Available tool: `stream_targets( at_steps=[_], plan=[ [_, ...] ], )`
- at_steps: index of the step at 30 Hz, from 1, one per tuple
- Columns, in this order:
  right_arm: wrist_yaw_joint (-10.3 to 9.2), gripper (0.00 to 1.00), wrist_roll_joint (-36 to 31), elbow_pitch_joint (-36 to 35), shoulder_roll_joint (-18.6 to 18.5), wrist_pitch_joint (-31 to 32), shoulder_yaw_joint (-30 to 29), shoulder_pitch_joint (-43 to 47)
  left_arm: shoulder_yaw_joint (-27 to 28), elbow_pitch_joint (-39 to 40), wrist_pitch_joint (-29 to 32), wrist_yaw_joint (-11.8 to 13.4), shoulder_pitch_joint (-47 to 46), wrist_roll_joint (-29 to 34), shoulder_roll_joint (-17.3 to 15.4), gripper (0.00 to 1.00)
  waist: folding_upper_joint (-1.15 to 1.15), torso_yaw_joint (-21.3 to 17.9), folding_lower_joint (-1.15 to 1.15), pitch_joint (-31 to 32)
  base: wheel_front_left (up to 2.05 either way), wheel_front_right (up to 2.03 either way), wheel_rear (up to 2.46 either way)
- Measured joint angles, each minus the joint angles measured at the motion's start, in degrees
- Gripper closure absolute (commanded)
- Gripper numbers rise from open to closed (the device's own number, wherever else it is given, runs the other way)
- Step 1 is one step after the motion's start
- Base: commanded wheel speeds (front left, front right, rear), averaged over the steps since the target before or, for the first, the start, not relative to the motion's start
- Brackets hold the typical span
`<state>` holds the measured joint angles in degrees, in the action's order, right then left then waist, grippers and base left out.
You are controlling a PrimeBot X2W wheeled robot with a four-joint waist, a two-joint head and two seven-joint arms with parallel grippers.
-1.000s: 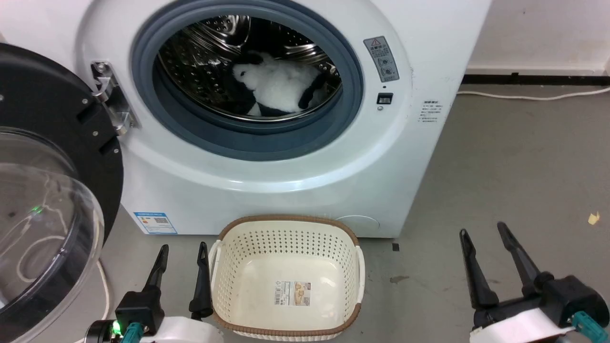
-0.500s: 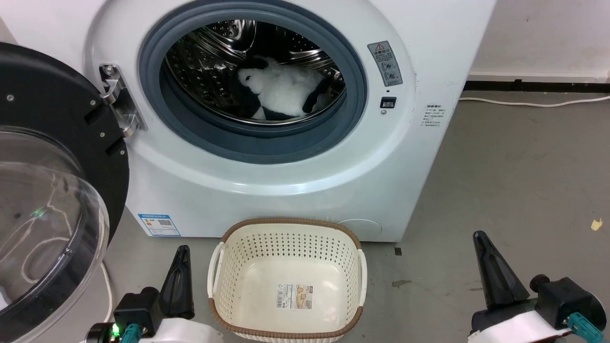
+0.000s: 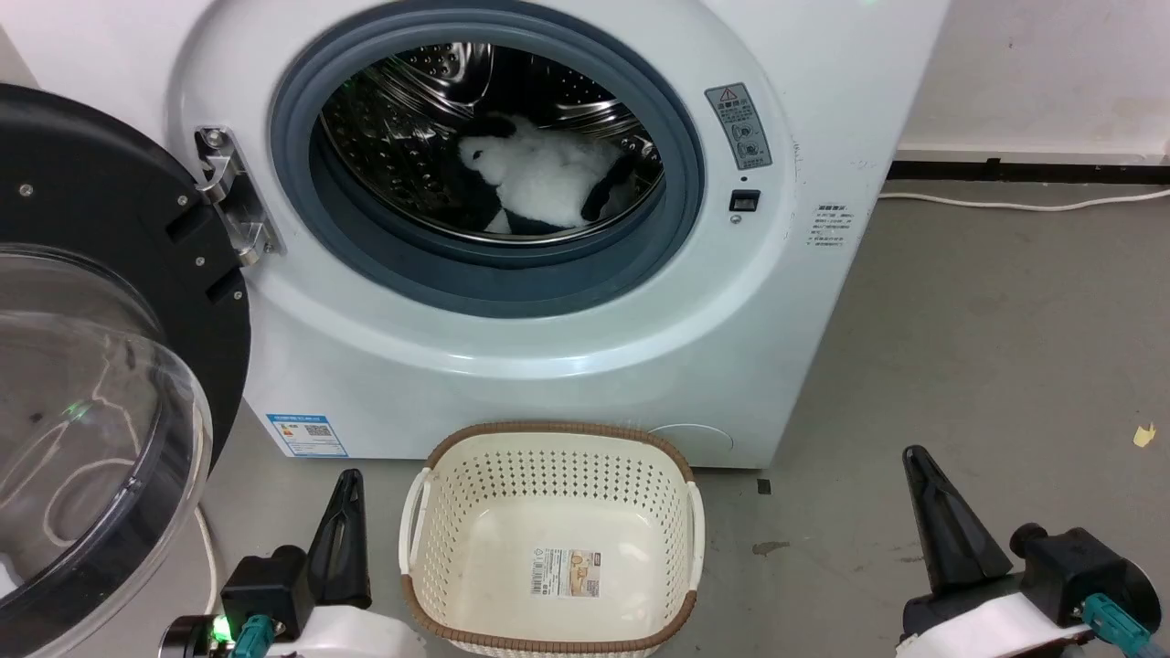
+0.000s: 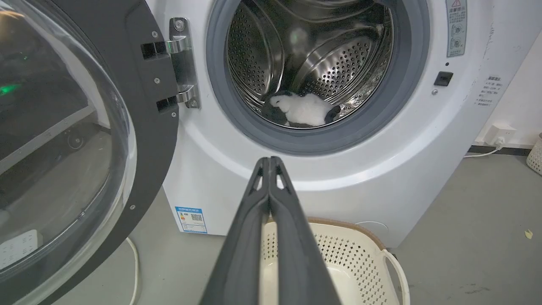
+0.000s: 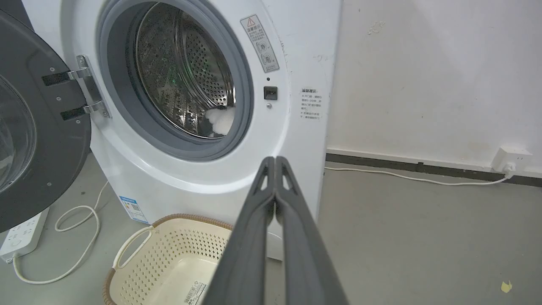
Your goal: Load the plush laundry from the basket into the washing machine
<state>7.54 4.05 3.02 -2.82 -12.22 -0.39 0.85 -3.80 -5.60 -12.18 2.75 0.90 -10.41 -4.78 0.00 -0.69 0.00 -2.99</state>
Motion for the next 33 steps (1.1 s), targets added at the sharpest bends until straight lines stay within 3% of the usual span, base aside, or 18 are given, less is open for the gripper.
stream_targets(
  at_steps=[33],
  plan=[
    [0.00,1.00,-1.00,-0.85,0.00,3.76,0.13,-0.03,1.09,1.62,3.68,-0.97,-0.01,3.26,0.46,1.00,0.00,0.22,0.00,0.95,0.00,0.00,0.00]
  ],
)
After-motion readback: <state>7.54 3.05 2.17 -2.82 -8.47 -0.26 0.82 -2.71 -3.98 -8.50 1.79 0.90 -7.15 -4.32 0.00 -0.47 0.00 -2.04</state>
